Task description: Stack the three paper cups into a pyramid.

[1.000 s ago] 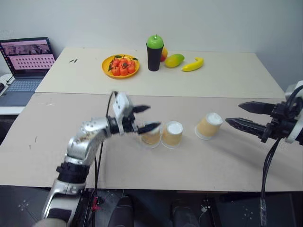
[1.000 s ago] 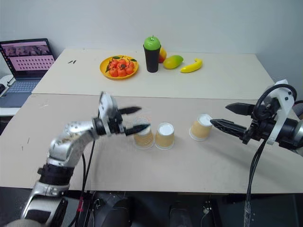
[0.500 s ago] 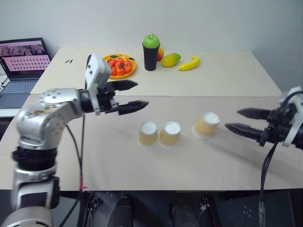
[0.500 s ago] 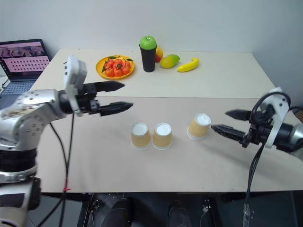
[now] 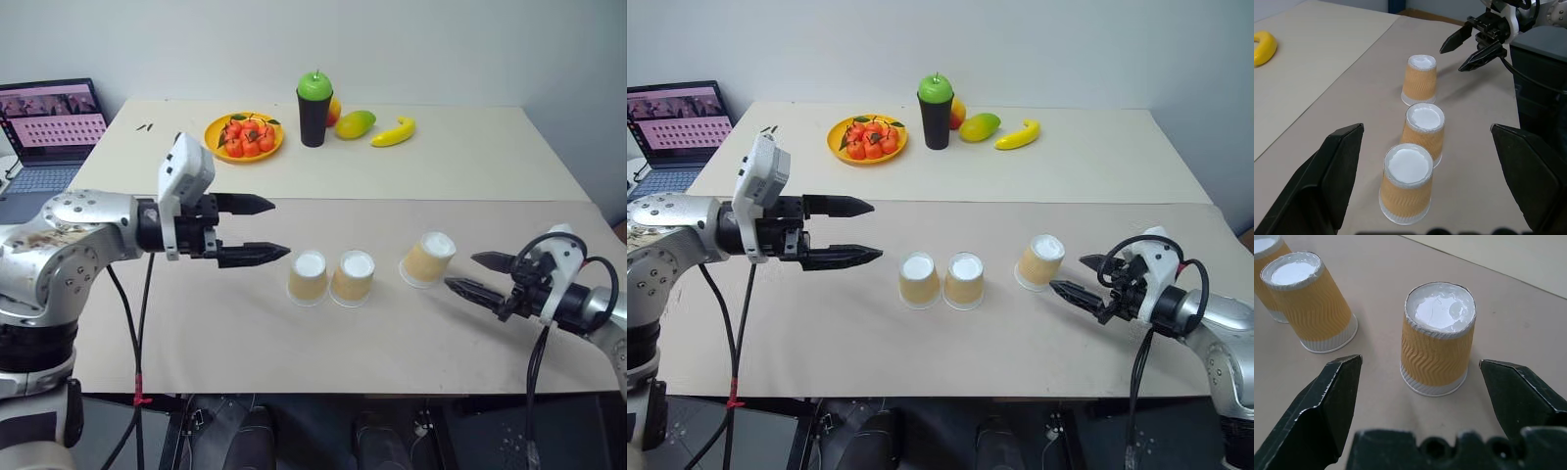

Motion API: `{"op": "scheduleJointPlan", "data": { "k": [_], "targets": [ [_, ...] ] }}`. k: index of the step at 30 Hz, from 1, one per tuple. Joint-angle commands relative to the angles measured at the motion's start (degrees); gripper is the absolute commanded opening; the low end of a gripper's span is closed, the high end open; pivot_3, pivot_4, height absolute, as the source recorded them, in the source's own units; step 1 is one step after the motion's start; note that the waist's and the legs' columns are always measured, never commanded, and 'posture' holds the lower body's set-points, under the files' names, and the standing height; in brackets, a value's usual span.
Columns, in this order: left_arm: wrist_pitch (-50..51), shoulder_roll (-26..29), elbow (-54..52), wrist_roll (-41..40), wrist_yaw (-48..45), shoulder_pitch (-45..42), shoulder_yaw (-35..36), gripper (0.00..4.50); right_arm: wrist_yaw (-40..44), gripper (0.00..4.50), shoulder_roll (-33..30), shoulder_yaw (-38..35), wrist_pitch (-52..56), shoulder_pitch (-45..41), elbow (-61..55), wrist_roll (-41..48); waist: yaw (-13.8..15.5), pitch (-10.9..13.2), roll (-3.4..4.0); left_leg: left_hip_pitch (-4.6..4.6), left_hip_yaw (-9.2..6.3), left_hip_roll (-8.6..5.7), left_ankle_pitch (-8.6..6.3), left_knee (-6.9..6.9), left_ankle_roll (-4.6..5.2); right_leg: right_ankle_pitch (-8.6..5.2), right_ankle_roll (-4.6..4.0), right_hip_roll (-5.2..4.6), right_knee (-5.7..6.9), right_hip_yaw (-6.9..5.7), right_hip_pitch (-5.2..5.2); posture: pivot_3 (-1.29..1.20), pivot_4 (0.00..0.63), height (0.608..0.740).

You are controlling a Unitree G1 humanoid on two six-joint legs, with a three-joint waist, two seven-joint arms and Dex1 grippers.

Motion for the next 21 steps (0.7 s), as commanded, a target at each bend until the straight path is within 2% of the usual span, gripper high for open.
{"op": "scheduleJointPlan", "data": {
  "k": [1, 8, 21],
  "targets": [
    [-2.0, 0.3, -1.3, 1.0, -0.1, -0.3, -0.2, 4.44, -0.2, 4.5, 1.0, 1.1, -2.8, -2.9, 2.0, -1.5, 0.0, 0.0, 0.0, 0.0, 0.0, 0.0, 0.0, 0.03, 0.0, 0.0, 0.0, 0.0, 0.0, 0.0, 0.01, 0.0, 0.15, 0.735],
    [-4.8, 0.2, -0.9, 3.5, 0.5, 0.4, -1.3, 4.44, 0.9, 4.5, 2.4, 6.0, -7.0, -7.6, 8.2, -5.7, 0.0, 0.0, 0.0, -0.01, 0.0, 0.0, 0.0, 0.01, 0.0, 0.0, 0.0, 0.0, -0.01, 0.0, 0.0, 0.0, 0.15, 0.735],
    [-4.1, 0.4, -3.7, 2.7, 4.4, 4.6, 1.3, 4.44, 4.2, 4.5, 5.1, 11.5, -13.5, -18.4, 20.9, -10.7, -0.2, 0.0, 0.0, 0.0, 0.01, 0.0, 0.0, -0.02, 0.0, 0.01, -0.01, 0.0, 0.01, 0.0, -0.01, 0.0, 0.15, 0.735]
  ]
}}
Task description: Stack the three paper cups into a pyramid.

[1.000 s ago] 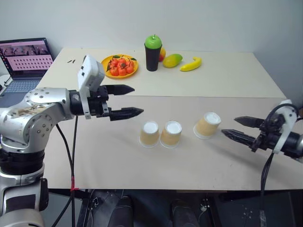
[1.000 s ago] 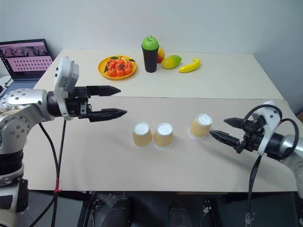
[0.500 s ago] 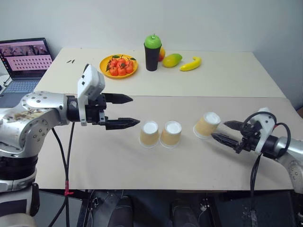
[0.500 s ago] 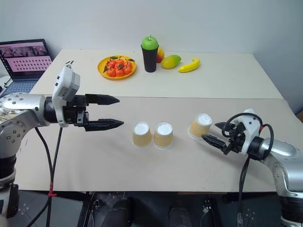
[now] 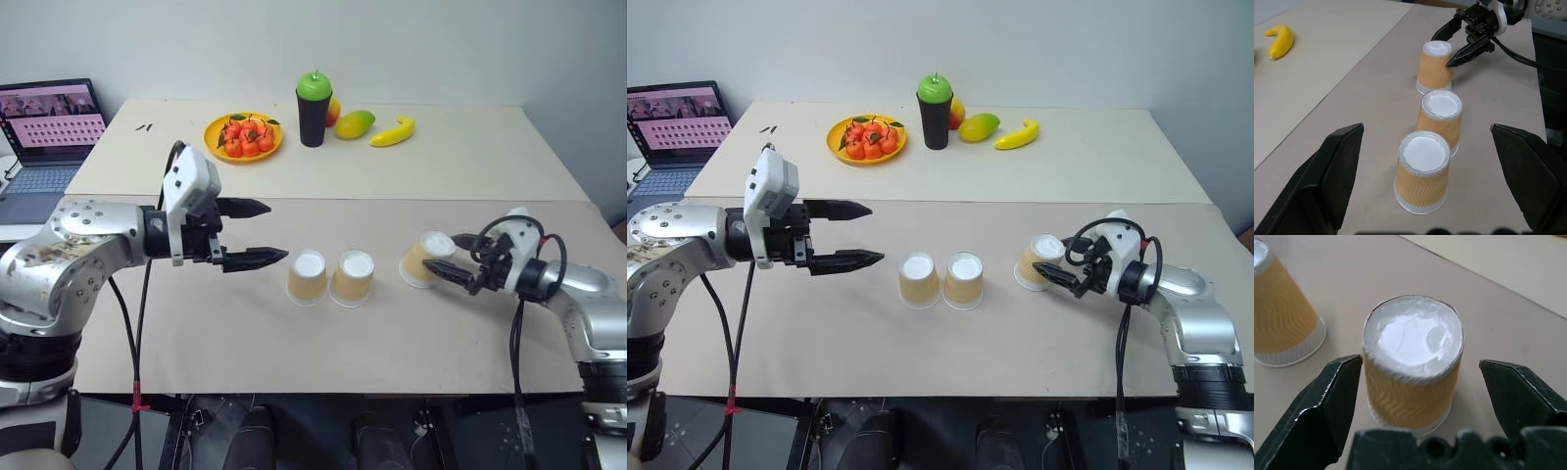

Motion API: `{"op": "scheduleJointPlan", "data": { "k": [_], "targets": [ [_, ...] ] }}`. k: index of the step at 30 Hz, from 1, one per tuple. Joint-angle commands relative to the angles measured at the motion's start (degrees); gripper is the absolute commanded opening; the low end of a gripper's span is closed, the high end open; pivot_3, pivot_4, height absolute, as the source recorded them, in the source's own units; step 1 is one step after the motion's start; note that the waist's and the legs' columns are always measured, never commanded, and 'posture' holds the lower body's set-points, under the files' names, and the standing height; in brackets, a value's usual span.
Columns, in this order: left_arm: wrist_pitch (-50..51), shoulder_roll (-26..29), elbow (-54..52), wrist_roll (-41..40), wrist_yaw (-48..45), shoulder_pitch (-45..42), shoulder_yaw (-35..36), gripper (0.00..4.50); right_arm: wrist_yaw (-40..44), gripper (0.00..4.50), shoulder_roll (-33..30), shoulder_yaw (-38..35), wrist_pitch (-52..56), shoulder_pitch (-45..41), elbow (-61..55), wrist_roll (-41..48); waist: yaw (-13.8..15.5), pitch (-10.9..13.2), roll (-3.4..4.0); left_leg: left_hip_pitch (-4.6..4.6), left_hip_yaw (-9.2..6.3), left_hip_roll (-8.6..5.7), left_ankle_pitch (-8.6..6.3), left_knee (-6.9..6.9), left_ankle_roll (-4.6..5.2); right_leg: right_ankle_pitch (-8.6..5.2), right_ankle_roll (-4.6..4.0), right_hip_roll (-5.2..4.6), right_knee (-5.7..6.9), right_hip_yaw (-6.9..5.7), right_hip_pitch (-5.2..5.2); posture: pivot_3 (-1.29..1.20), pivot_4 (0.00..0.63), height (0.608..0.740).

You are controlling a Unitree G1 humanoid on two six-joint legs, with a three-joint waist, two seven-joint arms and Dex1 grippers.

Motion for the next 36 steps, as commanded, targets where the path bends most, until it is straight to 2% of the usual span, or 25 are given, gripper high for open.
{"op": "scheduleJointPlan", "data": {
  "k": [1, 4, 7, 9, 11, 17, 24, 30, 36],
  "targets": [
    [-0.6, 0.7, -2.0, -0.5, 0.6, 0.8, 2.5, 4.44, 1.0, 4.5, 0.3, -0.2, -2.2, -1.8, 1.2, -0.6, 0.0, 0.0, 0.0, -0.01, 0.0, 0.0, 0.0, 0.0, 0.0, 0.0, 0.0, 0.0, 0.0, 0.0, 0.0, 0.0, 0.15, 0.735],
    [-0.8, 0.7, -2.4, -0.5, 1.1, 1.9, 3.1, 4.44, 1.5, 4.5, 0.7, 0.1, -2.7, -2.7, 2.6, -1.0, 0.1, 0.0, 0.0, -0.01, 0.0, 0.0, 0.0, 0.0, 0.0, 0.0, 0.0, 0.0, 0.0, 0.0, 0.0, 0.0, 0.15, 0.735],
    [-0.8, 0.5, -3.0, -0.6, 1.5, 3.0, 3.4, 4.5, 1.8, 3.73, 1.1, 0.5, -3.1, -3.5, 3.7, -1.5, 0.1, 0.0, 0.0, 0.0, 0.0, 0.0, 0.0, 0.02, 0.0, 0.01, -0.01, 0.0, 0.01, 0.0, 0.01, 0.0, 0.15, 0.735],
    [-0.8, 0.4, -3.2, -0.7, 1.7, 3.8, 3.6, 4.5, 1.9, 3.04, 1.2, 0.5, -3.2, -3.7, 3.9, -1.5, 0.1, 0.0, 0.01, 0.0, 0.0, 0.0, 0.0, 0.01, 0.0, 0.01, -0.01, 0.0, 0.0, 0.0, 0.01, 0.0, 0.15, 0.735],
    [-1.0, 0.5, -3.3, -0.6, 1.7, 4.5, 3.8, 4.5, 1.9, 2.62, 1.0, 0.3, -3.2, -3.7, 3.8, -1.5, 0.1, 0.0, 0.01, 0.0, 0.0, 0.0, 0.0, 0.0, 0.0, 0.01, -0.01, 0.0, 0.0, 0.0, 0.0, 0.0, 0.15, 0.735],
    [-1.3, 0.5, -3.2, -0.8, 1.8, 5.6, 4.2, 4.5, 2.3, 2.62, -0.9, -0.4, 0.9, -5.5, -1.4, 0.2, 0.1, 0.0, 0.02, 0.0, 0.0, 0.0, 0.0, 0.01, 0.0, 0.01, -0.01, 0.0, 0.01, 0.0, 0.0, 0.0, 0.15, 0.735],
    [-2.2, 0.9, -4.6, -0.2, 1.5, 10.6, 5.5, 4.5, 1.6, 2.62, -3.8, 2.2, 15.4, -17.3, -12.9, 4.2, -1.0, 0.1, 0.22, 0.01, 0.0, 0.02, 0.0, -0.07, 0.0, 0.01, -0.03, 0.0, 0.03, 0.01, -0.05, 0.0, 0.15, 0.735],
    [-3.4, -1.1, -5.4, 0.1, 3.1, 12.3, 4.5, 4.5, 2.6, 2.62, -3.3, 6.5, 26.8, -24.6, -20.8, 9.1, -0.8, 0.2, 0.22, -0.01, 0.01, 0.02, -0.01, -0.06, 0.0, 0.01, -0.03, 0.0, 0.01, 0.01, -0.05, 0.0, 0.15, 0.735],
    [-5.4, -4.0, -4.7, 1.0, 4.2, 11.6, 2.5, 4.5, -2.7, 2.62, 2.2, 10.6, 36.7, -28.3, -25.7, 12.6, -0.7, 0.2, 0.22, -0.02, 0.0, 0.02, -0.01, -0.05, 0.01, 0.01, -0.04, 0.0, 0.02, 0.0, -0.06, 0.0, 0.15, 0.735]
  ]
}}
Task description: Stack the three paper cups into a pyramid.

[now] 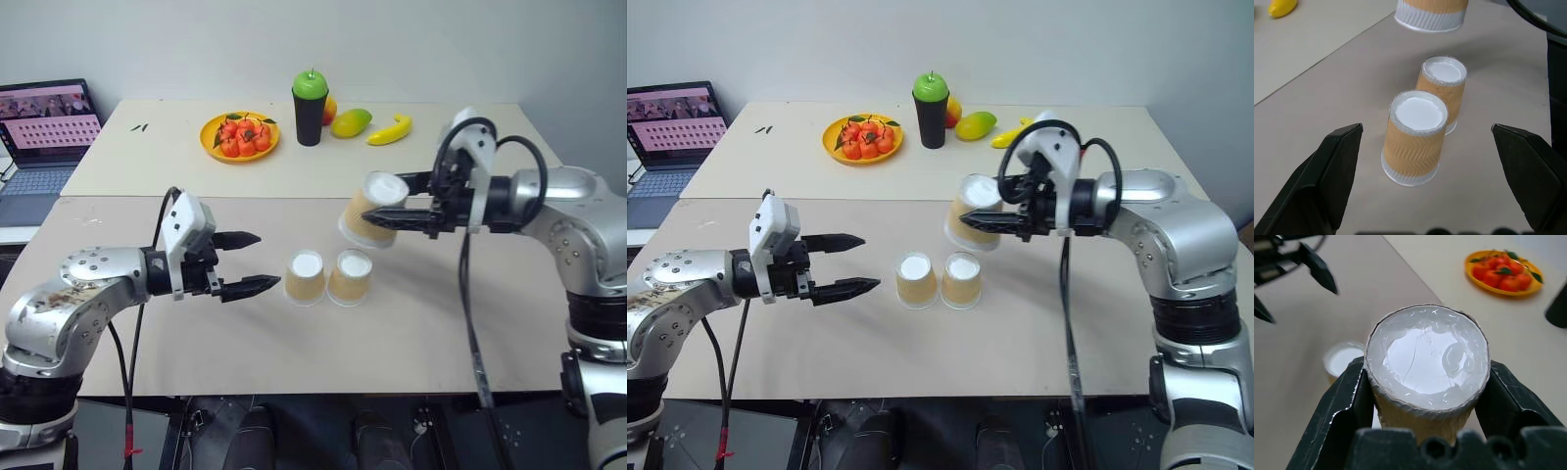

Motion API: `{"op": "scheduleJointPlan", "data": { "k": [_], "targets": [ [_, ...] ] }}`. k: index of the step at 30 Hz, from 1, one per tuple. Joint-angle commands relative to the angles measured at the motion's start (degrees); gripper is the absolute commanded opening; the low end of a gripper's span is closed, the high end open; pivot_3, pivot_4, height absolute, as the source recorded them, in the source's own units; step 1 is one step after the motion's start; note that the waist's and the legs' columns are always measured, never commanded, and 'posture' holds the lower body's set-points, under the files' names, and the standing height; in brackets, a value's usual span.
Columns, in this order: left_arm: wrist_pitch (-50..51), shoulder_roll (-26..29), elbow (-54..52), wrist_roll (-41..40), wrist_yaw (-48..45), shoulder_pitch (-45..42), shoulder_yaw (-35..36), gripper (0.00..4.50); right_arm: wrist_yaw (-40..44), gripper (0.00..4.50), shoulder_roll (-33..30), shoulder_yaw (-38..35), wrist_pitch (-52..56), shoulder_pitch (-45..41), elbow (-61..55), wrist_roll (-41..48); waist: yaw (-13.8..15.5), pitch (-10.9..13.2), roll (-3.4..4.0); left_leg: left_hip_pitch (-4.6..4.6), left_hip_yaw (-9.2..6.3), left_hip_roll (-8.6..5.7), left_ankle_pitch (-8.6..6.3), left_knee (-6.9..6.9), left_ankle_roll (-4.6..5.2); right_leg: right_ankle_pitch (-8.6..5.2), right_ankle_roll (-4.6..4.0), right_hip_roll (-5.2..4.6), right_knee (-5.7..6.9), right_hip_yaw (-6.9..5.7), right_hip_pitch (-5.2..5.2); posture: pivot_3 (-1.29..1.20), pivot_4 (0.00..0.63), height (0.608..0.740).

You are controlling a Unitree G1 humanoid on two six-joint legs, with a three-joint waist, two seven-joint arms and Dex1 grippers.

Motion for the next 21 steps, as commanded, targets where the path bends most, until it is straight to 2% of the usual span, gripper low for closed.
{"op": "scheduleJointPlan", "data": {
  "k": [1, 15, 21],
  "targets": [
    [-1.7, -1.3, -1.1, 0.3, 0.9, -1.1, -0.2, 4.5, -2.5, 2.62, 1.0, 1.2, 4.5, -0.9, -3.7, 1.7, 0.1, 0.0, 0.0, 0.0, 0.0, 0.0, 0.0, -0.01, 0.0, 0.0, 0.0, 0.0, 0.0, 0.0, 0.0, 0.0, 0.15, 0.735],
    [-1.4, -2.2, -1.9, 0.2, 2.1, -1.5, -0.6, 4.5, -4.2, 2.62, 2.1, 4.6, 4.7, 0.1, -2.4, 0.6, -0.2, 0.0, 0.0, -0.04, 0.0, 0.0, 0.0, -0.01, 0.0, 0.0, 0.0, 0.0, 0.01, 0.0, -0.05, 0.0, 0.15, 0.735],
    [-1.4, -1.9, -2.1, 0.1, 2.3, -1.0, -0.2, 4.5, -4.8, 2.62, 3.9, 4.2, 5.9, -2.6, -2.2, 1.5, -0.2, 0.0, 0.0, -0.04, 0.0, 0.0, 0.0, 0.0, 0.0, 0.0, 0.0, 0.0, 0.01, 0.0, -0.06, 0.0, 0.15, 0.735]
  ]
}}
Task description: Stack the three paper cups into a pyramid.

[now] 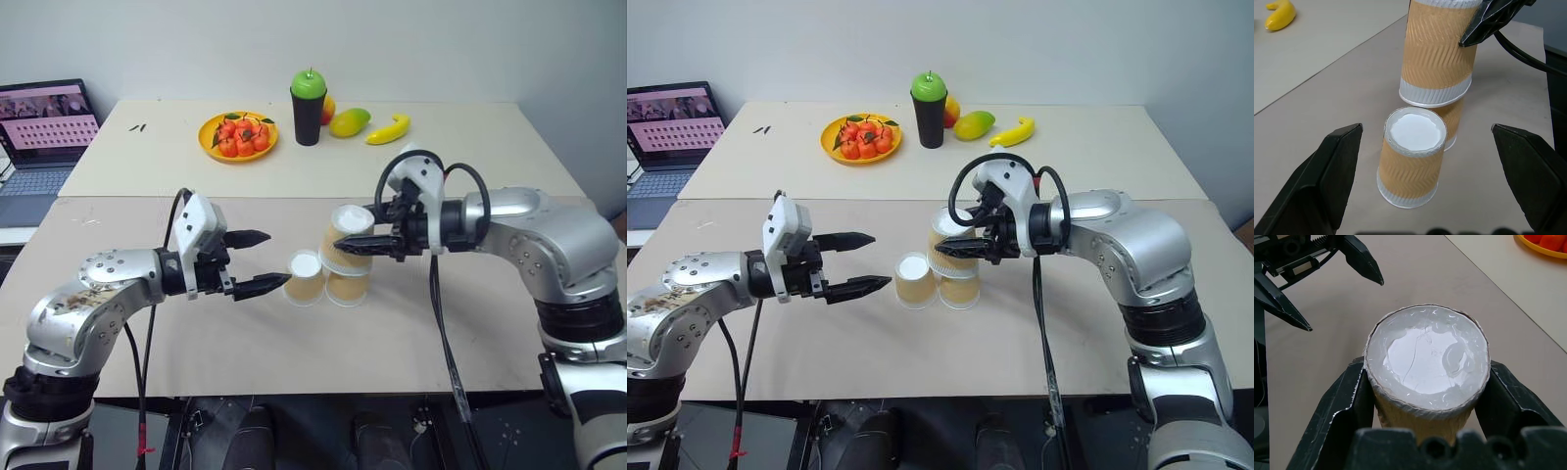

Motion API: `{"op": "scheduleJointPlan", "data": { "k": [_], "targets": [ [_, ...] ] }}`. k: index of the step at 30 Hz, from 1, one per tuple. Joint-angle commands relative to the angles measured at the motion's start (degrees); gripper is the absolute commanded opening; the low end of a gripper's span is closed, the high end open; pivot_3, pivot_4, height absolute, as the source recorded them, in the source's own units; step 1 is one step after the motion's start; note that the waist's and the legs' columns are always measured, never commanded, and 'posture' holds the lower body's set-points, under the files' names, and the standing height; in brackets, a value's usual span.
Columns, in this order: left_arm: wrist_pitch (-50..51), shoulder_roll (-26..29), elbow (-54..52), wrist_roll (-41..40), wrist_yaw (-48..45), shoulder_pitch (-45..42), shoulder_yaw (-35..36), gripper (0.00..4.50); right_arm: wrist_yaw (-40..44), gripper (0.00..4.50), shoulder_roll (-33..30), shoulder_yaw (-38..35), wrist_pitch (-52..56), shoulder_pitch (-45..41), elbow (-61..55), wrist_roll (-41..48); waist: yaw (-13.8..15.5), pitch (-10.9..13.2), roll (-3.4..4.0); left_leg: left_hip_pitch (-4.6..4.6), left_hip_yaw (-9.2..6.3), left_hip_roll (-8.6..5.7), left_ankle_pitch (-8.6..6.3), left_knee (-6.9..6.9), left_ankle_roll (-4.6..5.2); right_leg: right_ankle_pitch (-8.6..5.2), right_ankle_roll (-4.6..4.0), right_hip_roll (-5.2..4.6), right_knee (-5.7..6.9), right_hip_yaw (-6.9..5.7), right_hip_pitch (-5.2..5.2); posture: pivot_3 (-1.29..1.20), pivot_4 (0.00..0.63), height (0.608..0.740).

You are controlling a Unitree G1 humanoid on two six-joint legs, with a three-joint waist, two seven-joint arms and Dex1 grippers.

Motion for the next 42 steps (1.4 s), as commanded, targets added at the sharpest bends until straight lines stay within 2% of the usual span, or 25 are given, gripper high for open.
{"op": "scheduleJointPlan", "data": {
  "k": [1, 7, 38, 40, 41, 42],
  "targets": [
    [-0.7, 0.4, -2.1, -0.3, 0.4, -0.3, 1.2, 4.5, -0.3, 2.62, 0.7, -1.8, 0.3, -3.2, -1.1, 1.1, 0.0, 0.0, 0.0, 0.0, 0.0, 0.0, 0.0, 0.0, 0.0, 0.0, 0.0, 0.0, 0.0, 0.0, 0.0, 0.0, 0.15, 0.735],
    [-1.0, -0.1, -1.9, -0.1, 0.9, -0.3, 0.7, 4.5, -0.7, 2.62, 1.8, -1.6, 1.0, -4.9, -0.8, 1.8, 0.0, 0.0, 0.0, 0.0, 0.0, 0.0, 0.0, -0.01, 0.0, 0.0, 0.0, 0.0, -0.01, 0.0, 0.0, 0.0, 0.15, 0.735],
    [-2.1, 0.6, 0.2, 0.6, -0.4, -1.2, 0.8, 4.5, -1.3, 2.62, 2.9, 0.4, 0.3, -1.9, -2.0, 0.5, 0.0, 0.0, 0.0, 0.0, 0.0, 0.0, 0.0, -0.02, 0.0, 0.0, 0.0, 0.0, -0.01, 0.0, -0.01, 0.0, 0.15, 0.735],
    [-2.2, 0.6, 0.3, 0.7, -0.5, -1.4, 0.7, 4.5, -1.3, 3.6, 3.0, 0.4, 0.2, -1.9, -2.0, 0.4, 0.0, 0.0, 0.0, 0.0, 0.0, 0.0, 0.0, -0.02, 0.0, 0.0, 0.0, 0.0, -0.01, 0.0, -0.01, 0.0, 0.15, 0.735],
    [-2.2, 0.6, 0.4, 0.7, -0.6, -1.4, 0.7, 4.5, -1.3, 3.76, 3.0, 0.4, 0.1, -1.9, -2.0, 0.4, 0.0, 0.0, 0.0, 0.0, 0.0, 0.0, 0.0, -0.02, 0.0, 0.0, 0.0, 0.0, -0.01, 0.0, -0.01, 0.0, 0.15, 0.735],
    [-2.1, 0.6, 0.4, 0.7, -0.6, -1.4, 0.7, 4.5, -1.2, 4.1, 3.0, 0.5, -0.1, -1.9, -2.0, 0.4, 0.0, 0.0, 0.0, 0.0, 0.0, 0.0, 0.0, -0.02, 0.0, 0.0, 0.0, 0.0, -0.01, 0.0, -0.01, 0.0, 0.15, 0.735]
  ]
}}
